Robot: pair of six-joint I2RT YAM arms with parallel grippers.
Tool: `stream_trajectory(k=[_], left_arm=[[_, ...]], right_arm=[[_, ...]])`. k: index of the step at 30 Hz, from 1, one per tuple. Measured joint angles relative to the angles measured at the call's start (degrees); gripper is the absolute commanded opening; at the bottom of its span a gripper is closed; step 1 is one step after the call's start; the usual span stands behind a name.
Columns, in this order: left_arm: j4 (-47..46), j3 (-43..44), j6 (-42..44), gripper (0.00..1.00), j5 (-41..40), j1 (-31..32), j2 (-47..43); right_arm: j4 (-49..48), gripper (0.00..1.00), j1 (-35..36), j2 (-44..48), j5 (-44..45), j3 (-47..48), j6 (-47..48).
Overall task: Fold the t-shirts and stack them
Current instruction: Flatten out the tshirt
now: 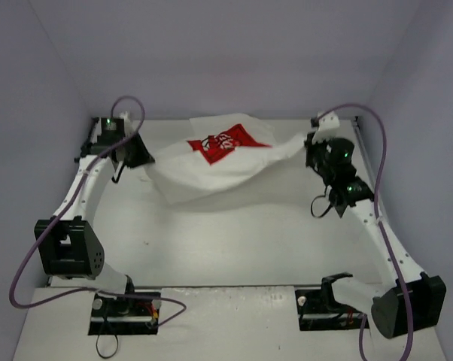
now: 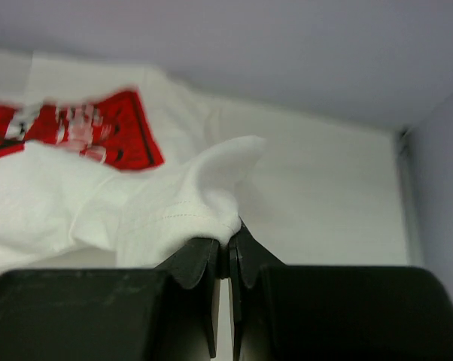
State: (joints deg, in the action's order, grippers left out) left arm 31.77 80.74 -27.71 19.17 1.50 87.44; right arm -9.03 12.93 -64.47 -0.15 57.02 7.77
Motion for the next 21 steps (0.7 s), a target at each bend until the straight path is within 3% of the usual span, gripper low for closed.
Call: stream_trajectory(k=[4,8,9,10,11,13,14,17,21], left_arm=[[1.5,-11.6,-1.4,0.00,-0.4,0.0,-0.2],[2.4,-14.6,-1.9,0.00,-1.7,0.0,0.7],[2.2,-14.6,-1.9,0.05,-2.2,0.0,1.6],[2.1,-14.5,-1.9,0.12,-2.7,0.0,2.7],[2.1,-14.1,-1.9,0.26,-3.4,0.0,4.2],[2.1,-13.0,-1.5,0.66,-4.9,0.0,7.4],[2.1,-12.0,-1.1,0.75,-5.6,0.0,9.3],[1.7,-9.9,-1.0,0.80,-7.0,0.1,12.2],[1.1,-10.9,-2.6,0.80,-8.7,1.1,6.9]], right_arm=[[4.3,0.00,1.0,5.0,-2.1,-13.0,-6.7],[7.3,0.00,1.7,10.0,-4.0,-19.4,-13.9],[7.8,0.01,1.8,11.0,-4.1,-20.2,-15.8],[8.1,0.13,1.8,11.6,-4.2,-20.8,-17.3],[8.7,0.26,1.8,11.8,-4.2,-21.1,-18.7],[9.8,0.49,1.8,11.7,-4.2,-21.4,-21.0],[10.4,0.58,1.8,11.3,-4.3,-21.4,-22.5],[12.5,0.78,1.8,10.0,-4.5,-21.4,-25.1],[16.0,0.83,1.8,9.4,-3.5,-21.0,-26.6]])
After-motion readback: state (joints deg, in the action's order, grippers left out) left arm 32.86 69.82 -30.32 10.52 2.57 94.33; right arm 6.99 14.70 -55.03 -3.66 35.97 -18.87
